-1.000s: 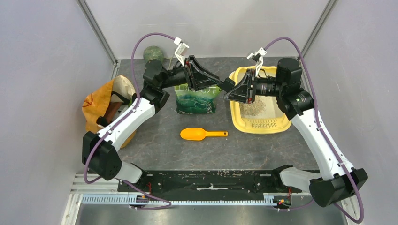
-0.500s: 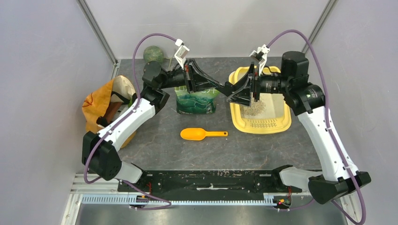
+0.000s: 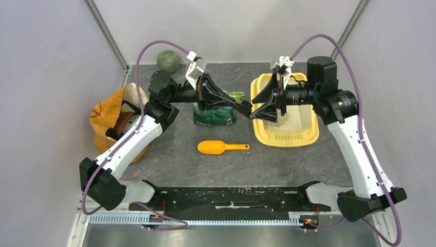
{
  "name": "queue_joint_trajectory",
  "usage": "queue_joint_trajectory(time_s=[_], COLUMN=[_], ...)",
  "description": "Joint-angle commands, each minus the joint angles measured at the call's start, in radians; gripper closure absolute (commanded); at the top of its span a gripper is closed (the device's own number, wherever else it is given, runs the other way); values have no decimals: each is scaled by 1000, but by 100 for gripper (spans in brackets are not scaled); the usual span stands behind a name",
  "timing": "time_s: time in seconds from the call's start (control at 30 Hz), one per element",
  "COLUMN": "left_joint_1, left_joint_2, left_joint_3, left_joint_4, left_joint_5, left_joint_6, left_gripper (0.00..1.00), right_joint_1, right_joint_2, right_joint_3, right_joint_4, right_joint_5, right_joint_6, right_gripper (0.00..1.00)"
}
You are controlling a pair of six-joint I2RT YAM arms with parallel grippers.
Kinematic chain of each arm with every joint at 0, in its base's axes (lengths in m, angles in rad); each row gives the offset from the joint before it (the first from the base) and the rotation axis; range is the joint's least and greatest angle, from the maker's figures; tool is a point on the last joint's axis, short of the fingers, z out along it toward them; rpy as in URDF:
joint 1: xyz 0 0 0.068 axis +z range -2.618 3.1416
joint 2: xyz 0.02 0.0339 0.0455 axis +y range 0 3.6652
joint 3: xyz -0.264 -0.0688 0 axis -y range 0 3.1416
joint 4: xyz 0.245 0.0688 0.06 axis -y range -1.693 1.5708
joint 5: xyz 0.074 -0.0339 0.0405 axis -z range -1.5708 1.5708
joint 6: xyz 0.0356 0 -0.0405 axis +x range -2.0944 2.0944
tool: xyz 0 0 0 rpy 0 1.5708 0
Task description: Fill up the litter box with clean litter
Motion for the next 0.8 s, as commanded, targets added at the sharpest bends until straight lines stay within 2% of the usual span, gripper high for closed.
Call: queue_joint_trajectory(time_s=[0.0,0.07,0.33,0.77], left_joint_1=[-7,-7,-13,-21], left_joint_2=[-27,-24,-20,-13], left_joint_3=[-5,-2,0,12], left_joint_4=[-49,-55,-57,-80], left_joint_5=[15,13,-2,-1], left_joint_6=[126,133,144,148], left_gripper=[98,98,98,98], right_joint_1=[25,40,62,74], right_joint_2=[-2,-4,-5,9], right_joint_3=[-6,-5,-7,3], right_joint_4=[39,52,58,70], right_joint_5=[-34,-28,22,72], right_joint_6=[-34,-31,-45,-33], right_gripper=[27,28,47,57])
